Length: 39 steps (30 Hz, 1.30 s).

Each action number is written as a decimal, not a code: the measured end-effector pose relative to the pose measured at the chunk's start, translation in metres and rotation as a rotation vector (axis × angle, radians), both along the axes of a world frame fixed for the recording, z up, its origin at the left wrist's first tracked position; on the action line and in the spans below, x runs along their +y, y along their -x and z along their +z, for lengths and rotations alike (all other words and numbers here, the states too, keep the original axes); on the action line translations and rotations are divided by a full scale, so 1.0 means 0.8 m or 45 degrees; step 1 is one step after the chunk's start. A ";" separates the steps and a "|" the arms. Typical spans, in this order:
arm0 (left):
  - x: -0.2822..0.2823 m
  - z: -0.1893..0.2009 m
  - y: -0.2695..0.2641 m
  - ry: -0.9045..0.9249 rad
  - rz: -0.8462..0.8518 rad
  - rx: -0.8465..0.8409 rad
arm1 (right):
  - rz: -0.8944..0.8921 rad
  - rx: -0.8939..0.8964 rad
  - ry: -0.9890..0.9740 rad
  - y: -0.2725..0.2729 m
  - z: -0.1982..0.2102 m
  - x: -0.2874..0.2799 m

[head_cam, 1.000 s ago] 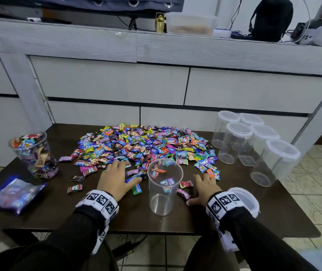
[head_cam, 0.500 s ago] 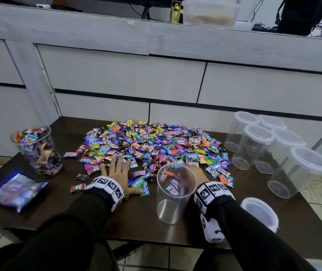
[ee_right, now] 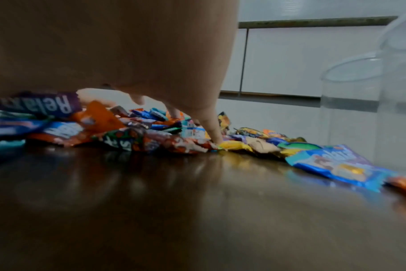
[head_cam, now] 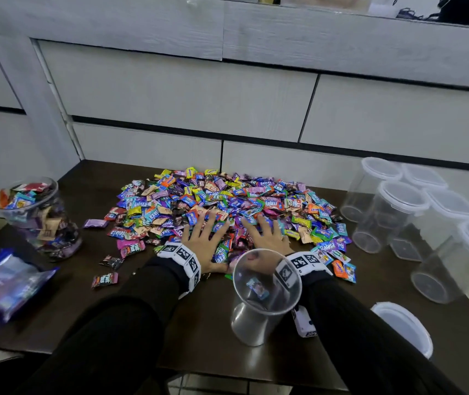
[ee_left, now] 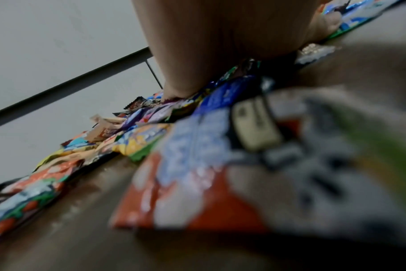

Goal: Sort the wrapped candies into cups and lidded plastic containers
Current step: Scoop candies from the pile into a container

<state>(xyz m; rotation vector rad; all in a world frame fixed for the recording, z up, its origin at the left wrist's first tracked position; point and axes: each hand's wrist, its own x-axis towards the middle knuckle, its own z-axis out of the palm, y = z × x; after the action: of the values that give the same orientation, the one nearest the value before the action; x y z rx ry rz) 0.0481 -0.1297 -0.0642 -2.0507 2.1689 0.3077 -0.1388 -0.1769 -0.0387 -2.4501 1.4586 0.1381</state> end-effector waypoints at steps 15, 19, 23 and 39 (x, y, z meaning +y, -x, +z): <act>0.017 0.015 0.002 0.292 -0.084 -0.251 | 0.170 0.053 0.262 0.021 0.023 0.012; 0.018 0.015 0.000 0.219 -0.038 -0.183 | 0.085 0.040 0.226 0.013 0.025 0.016; 0.018 0.011 0.001 -0.014 0.012 -0.058 | 0.118 0.103 0.026 0.003 0.009 0.018; 0.017 0.042 0.004 0.239 -0.068 -0.197 | 0.079 -0.122 0.063 0.023 0.030 0.003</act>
<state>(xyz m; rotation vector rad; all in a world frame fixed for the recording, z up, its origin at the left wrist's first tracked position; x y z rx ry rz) 0.0447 -0.1162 -0.0306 -2.0282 2.2270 -0.0615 -0.1575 -0.1746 -0.0146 -2.5050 1.3629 -0.0029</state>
